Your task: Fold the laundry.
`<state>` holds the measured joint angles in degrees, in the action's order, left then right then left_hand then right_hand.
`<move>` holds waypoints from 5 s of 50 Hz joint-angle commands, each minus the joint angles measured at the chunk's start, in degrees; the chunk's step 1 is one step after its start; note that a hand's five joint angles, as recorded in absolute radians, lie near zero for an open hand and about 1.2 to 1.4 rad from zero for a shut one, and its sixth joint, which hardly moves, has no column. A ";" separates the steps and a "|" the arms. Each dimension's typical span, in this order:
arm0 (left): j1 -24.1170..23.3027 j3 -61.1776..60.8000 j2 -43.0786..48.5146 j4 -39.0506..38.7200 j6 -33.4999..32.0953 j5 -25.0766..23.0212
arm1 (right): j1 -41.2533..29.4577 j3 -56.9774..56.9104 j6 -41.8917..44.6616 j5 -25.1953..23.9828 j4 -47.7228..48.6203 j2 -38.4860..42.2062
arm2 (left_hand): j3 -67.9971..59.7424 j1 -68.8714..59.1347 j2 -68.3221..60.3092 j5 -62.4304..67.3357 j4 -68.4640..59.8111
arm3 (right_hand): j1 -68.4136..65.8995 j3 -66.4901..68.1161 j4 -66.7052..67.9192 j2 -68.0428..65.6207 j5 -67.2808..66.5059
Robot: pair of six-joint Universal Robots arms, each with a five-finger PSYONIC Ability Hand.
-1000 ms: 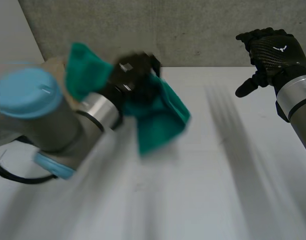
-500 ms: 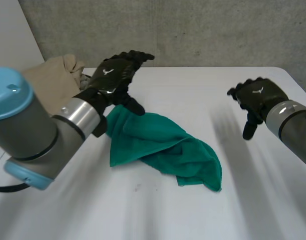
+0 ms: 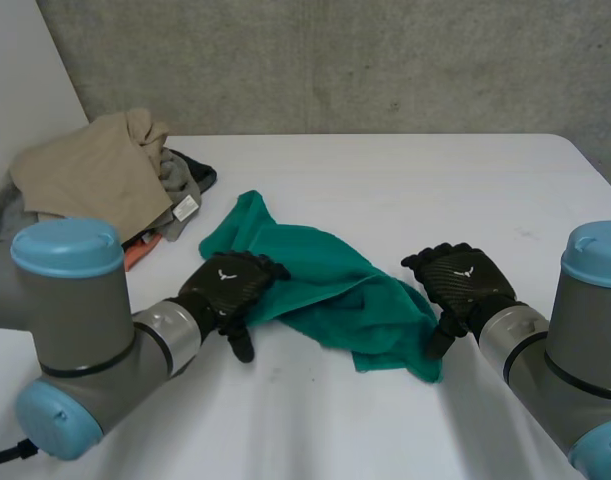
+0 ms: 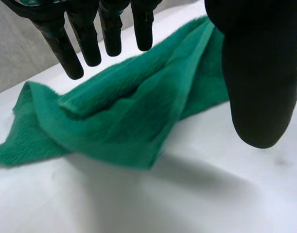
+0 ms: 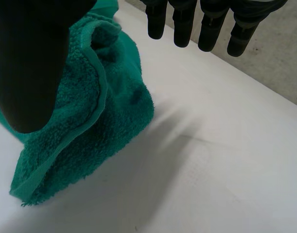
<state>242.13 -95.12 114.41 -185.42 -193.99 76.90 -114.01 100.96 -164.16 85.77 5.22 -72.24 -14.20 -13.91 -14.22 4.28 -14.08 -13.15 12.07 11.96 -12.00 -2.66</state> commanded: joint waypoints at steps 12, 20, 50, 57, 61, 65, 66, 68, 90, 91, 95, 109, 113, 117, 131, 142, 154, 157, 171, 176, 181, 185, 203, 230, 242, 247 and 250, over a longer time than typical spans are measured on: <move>-5.09 11.80 12.76 -7.77 3.36 12.22 | 0.28 1.96 -0.81 -0.08 0.41 -0.09 | -16.84 -17.13 -16.82 16.76 -16.96 | 0.04 1.04 1.15 -1.11 -0.45; -5.62 13.12 13.82 -6.89 2.92 11.95 | 0.01 2.05 -1.87 -0.08 0.32 -0.09 | -63.93 -64.21 -63.91 63.85 -64.04 | -3.32 4.40 4.51 -4.47 -3.81; -2.72 15.05 -13.07 -3.37 3.00 12.39 | -3.50 -9.02 -8.11 0.63 0.23 5.45 | -65.80 -66.09 -65.78 65.72 -65.92 | -66.85 67.93 68.04 -68.00 -67.34; -2.01 14.79 -17.64 -3.37 3.00 12.39 | -0.69 -14.38 6.55 0.19 0.23 -8.52 | -65.80 -66.09 -65.78 65.72 -65.92 | -66.85 67.93 68.04 -68.00 -67.34; -0.17 13.74 -19.31 -3.37 3.09 12.30 | -0.87 -17.89 12.89 0.89 0.67 -10.82 | -65.80 -66.09 -65.78 65.72 -65.92 | -66.85 67.93 68.04 -68.00 -67.34; 3.34 11.98 -19.84 -3.37 3.18 12.30 | -1.04 -20.27 13.51 -0.69 0.32 -9.68 | -65.80 -66.09 -65.78 65.72 -65.92 | -66.85 67.93 68.04 -68.00 -67.34; 4.31 11.02 -19.84 -3.37 3.18 12.22 | -1.39 -20.45 13.51 -1.13 0.24 -8.46 | -65.80 -66.09 -65.78 65.72 -65.92 | -66.85 67.93 68.04 -68.00 -67.34; 5.02 10.05 -19.75 -3.37 3.18 12.13 | -2.35 -20.80 13.43 -2.00 0.06 -5.65 | -65.80 -66.09 -65.78 65.72 -65.92 | -66.85 67.93 68.04 -68.00 -67.34; 4.93 9.07 -16.24 -3.37 3.18 11.95 | 5.89 -23.44 2.62 -6.05 -9.68 8.26 | -65.80 -66.09 -65.78 65.72 -65.92 | -9.89 10.97 11.08 -11.04 -10.38; 4.84 9.34 -16.41 -3.37 3.18 11.95 | 6.60 -23.61 2.44 -6.31 -11.35 7.91 | -65.80 -66.09 -65.78 65.72 -65.92 | -9.72 10.80 10.91 -10.87 -10.21; 4.40 10.83 -16.76 -3.37 3.09 12.04 | 10.55 -21.43 1.65 -7.37 -20.49 6.50 | -65.80 -66.09 -65.78 65.72 -65.92 | -11.39 12.47 12.58 -12.54 -11.88; 4.05 11.71 -16.06 -3.37 3.09 11.95 | 10.12 -1.47 -1.06 -6.41 -5.23 1.31 | -65.80 -66.09 -65.78 65.72 -65.92 | -14.09 15.17 15.28 -15.24 -14.58; 4.14 11.71 -16.06 -3.37 3.09 11.95 | 9.77 -1.64 -4.76 -5.18 -2.59 2.27 | -65.80 -66.09 -65.78 65.72 -65.92 | -14.43 15.51 15.62 -15.58 -14.92; 4.23 11.71 -16.32 -3.37 3.09 11.95 | 8.02 -4.09 -6.17 -4.74 -1.79 6.04 | -65.80 -66.09 -65.78 65.72 -65.92 | -15.10 16.18 16.29 -16.25 -15.59; 4.67 12.77 -17.73 -2.94 3.18 12.22 | 6.95 -9.02 -8.20 -2.46 -1.70 9.86 | -65.80 -66.09 -65.78 65.72 -65.92 | -66.85 67.93 68.04 -68.00 -67.34; 9.31 17.16 -24.76 7.15 0.90 10.29 | 19.16 -17.26 20.86 -4.91 -12.49 -20.56 | -65.80 -66.09 -65.78 65.72 -65.92 | -66.85 67.93 68.04 -68.00 -67.34; 10.82 18.04 -16.87 11.22 -5.34 6.15 | 16.89 -29.85 25.90 -3.95 -28.24 -8.72 | -65.80 -66.09 -65.78 65.72 -65.92 | -66.85 67.93 68.04 -68.00 -67.34; 10.47 21.01 -10.03 10.34 -8.23 6.15 | 14.26 -31.51 27.57 -2.28 -27.72 -4.08 | -65.80 -66.09 -65.78 65.72 -65.92 | -66.85 67.93 68.04 -68.00 -67.34; 8.36 47.64 8.46 -25.65 -10.79 6.85 | 10.56 -53.67 23.01 7.74 10.70 12.13 | -65.80 -66.09 -65.78 65.72 -65.92 | -66.85 67.93 68.04 -68.00 -67.34; 8.45 50.04 8.11 -28.77 -10.71 7.38 | 10.29 -52.27 23.27 7.75 23.52 8.70 | -65.80 -66.09 -65.78 65.72 -65.92 | -66.85 67.93 68.04 -68.00 -67.34; 8.27 44.43 6.88 -26.58 -10.44 7.21 | 10.21 -48.76 22.92 4.33 20.98 7.03 | -65.80 -66.09 -65.78 65.72 -65.92 | -66.85 67.93 68.04 -68.00 -67.34; 8.62 35.38 3.28 -26.40 -7.73 6.51 | 10.56 -42.70 22.83 1.77 16.59 6.06 | -65.80 -66.09 -65.78 65.72 -65.92 | -66.85 67.93 68.04 -68.00 -67.34; 6.43 9.87 7.85 -20.34 -2.45 1.49 | 16.09 -19.75 19.86 -3.76 6.74 17.12 | -65.80 -66.09 -65.78 65.72 -65.92 | -66.85 67.93 68.04 -68.00 -67.34; 7.92 9.52 3.98 -19.10 -2.27 1.76 | 24.01 -32.40 2.97 -6.84 -12.25 27.15 | -65.80 -66.09 -65.78 65.72 -65.92 | -44.29 45.37 45.48 -45.43 -44.77; 8.71 7.06 -5.15 -5.76 -2.71 1.58 | 27.52 -25.64 6.38 -7.63 -11.98 12.58 | -65.80 -66.09 -65.78 65.72 -65.92 | -66.85 67.93 68.04 -68.00 -67.34; 9.06 3.20 -13.76 8.12 -5.60 1.58 | 31.12 -17.82 23.06 -9.48 -16.80 2.29 | -65.80 -66.09 -65.78 65.72 -65.92 | -66.85 67.93 68.04 -68.00 -67.34; 9.50 -0.04 -18.67 17.41 -10.33 1.58 | 33.40 -12.74 35.95 -9.13 -21.89 -3.67 | -65.80 -66.09 -65.78 65.72 -65.92 | -66.85 67.93 68.04 -68.00 -67.34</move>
<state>251.09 -90.34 104.05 -182.86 -198.37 78.49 -84.34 79.94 -148.02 77.10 -9.46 -66.00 -68.55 -65.54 -68.65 56.06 -68.85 -62.11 67.96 68.47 -67.45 -57.11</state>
